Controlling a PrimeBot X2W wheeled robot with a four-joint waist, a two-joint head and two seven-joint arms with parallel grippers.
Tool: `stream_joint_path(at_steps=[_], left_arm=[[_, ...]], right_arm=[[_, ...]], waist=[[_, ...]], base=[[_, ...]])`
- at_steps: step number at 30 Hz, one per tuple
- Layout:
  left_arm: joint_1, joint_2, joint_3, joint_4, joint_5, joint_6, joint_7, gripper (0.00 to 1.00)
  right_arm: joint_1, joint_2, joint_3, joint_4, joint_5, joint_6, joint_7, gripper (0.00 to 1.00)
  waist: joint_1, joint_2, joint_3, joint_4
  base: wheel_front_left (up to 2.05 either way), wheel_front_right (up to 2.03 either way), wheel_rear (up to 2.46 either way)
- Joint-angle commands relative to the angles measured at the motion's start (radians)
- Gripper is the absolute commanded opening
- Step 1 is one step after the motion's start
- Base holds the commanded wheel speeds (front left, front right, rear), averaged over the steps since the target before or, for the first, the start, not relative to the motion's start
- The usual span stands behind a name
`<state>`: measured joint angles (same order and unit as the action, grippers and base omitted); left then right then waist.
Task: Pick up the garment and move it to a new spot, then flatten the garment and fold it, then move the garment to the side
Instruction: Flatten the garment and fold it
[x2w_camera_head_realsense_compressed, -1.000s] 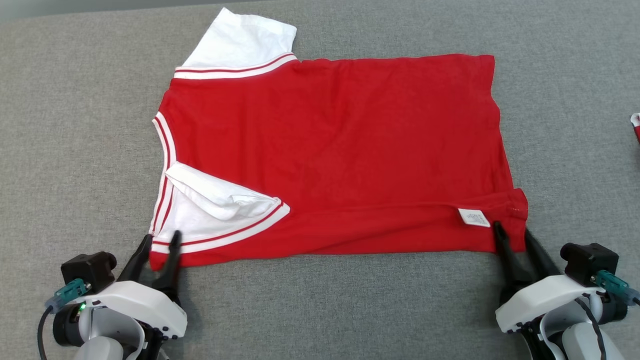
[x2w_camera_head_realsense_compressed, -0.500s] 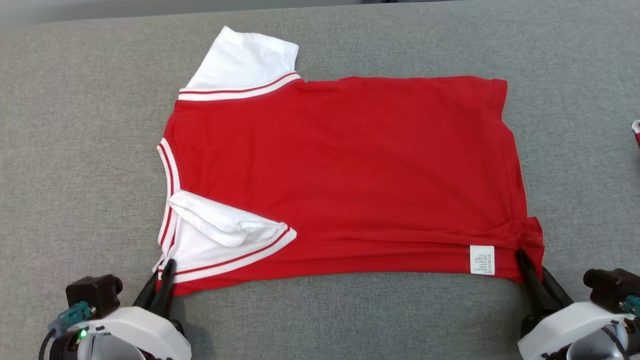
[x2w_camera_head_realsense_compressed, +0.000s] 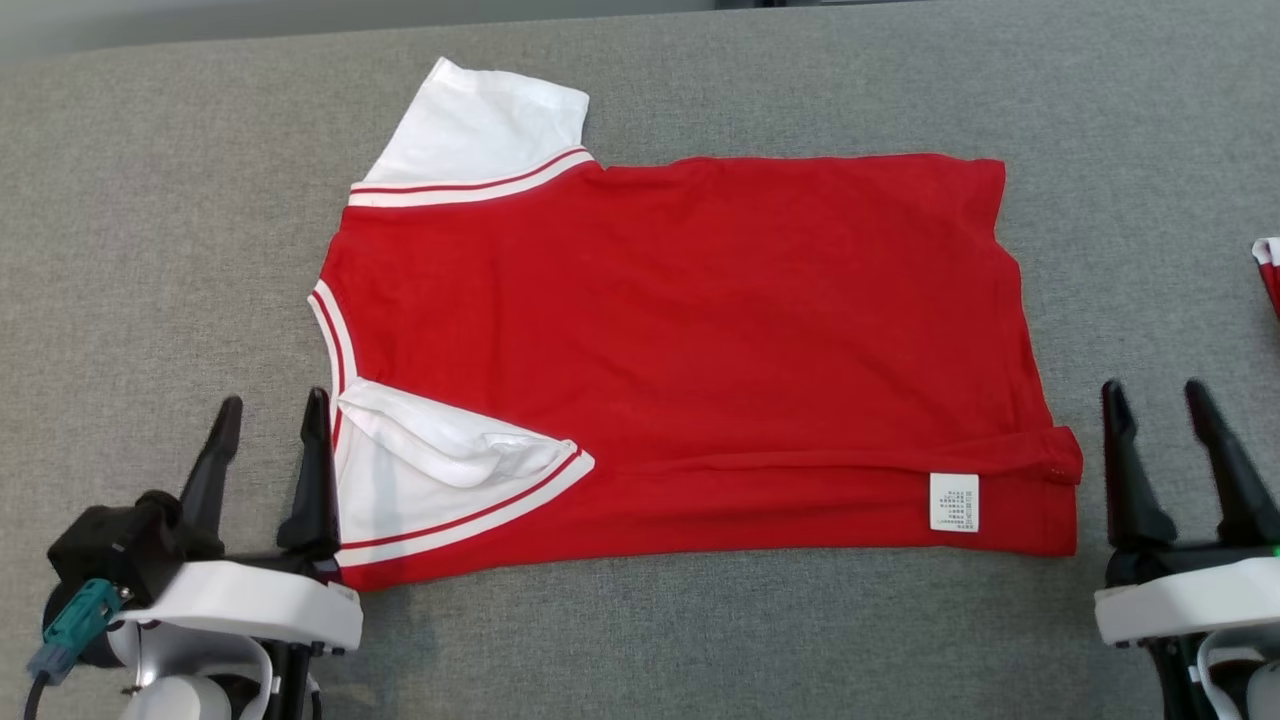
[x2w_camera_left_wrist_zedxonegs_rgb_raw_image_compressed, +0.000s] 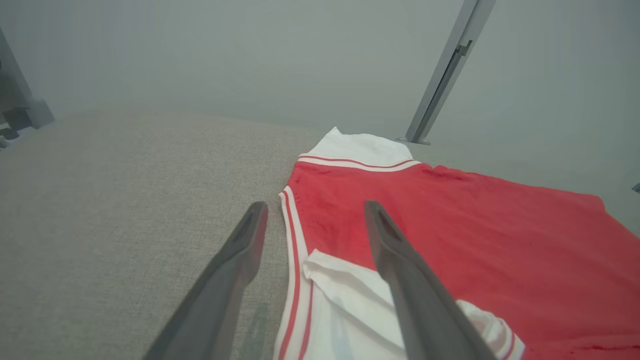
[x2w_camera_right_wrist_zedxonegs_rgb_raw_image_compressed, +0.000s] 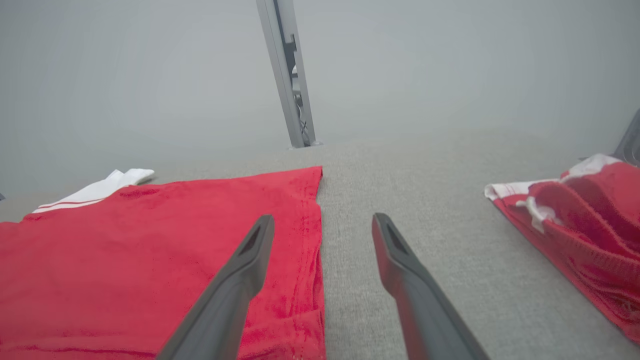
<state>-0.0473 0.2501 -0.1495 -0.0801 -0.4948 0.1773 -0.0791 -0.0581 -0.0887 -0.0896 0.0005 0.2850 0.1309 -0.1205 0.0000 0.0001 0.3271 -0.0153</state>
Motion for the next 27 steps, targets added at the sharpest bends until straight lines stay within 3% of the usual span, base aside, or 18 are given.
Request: stream_joint_path(at_steps=[1, 9, 13, 20, 27], left_arm=[[-0.026, 0.012, 0.002, -0.001, 0.017, 0.005, -0.017, 1.00], [-0.085, 0.034, -0.009, -0.033, 0.061, 0.007, -0.033, 1.00], [-0.151, 0.045, -0.025, -0.032, 0.060, -0.017, -0.012, 1.00], [-0.363, 0.086, -0.048, 0.053, 0.032, -0.099, 0.081, 1.00], [-0.681, 0.126, -0.071, 0.315, -0.016, -0.196, 0.243, 1.00]], right_arm=[[-0.013, 0.002, -0.010, -0.023, -0.019, 0.000, -0.016, 1.00], [-0.025, 0.021, -0.021, -0.130, -0.057, 0.000, -0.016, 1.00], [-0.038, 0.026, -0.016, -0.149, -0.053, 0.000, -0.012, 1.00], [-0.091, 0.031, 0.018, -0.145, -0.040, 0.000, -0.019, 1.00], [-0.159, 0.035, 0.071, -0.092, -0.017, 0.000, -0.053, 1.00]], waist=[[0.0000, -0.0001, -0.003, -0.002], [0.0000, -0.0001, 0.013, -0.004], [0.0000, -0.0001, 0.049, -0.009], [0.0000, -0.0001, 0.135, -0.053], [0.0000, -0.0001, 0.233, -0.137]], base=[[0.00, 0.00, 0.00], [0.00, 0.00, 0.00], [0.00, 0.00, 0.00], [0.00, 0.00, 0.00], [0.00, 0.00, 0.00]])
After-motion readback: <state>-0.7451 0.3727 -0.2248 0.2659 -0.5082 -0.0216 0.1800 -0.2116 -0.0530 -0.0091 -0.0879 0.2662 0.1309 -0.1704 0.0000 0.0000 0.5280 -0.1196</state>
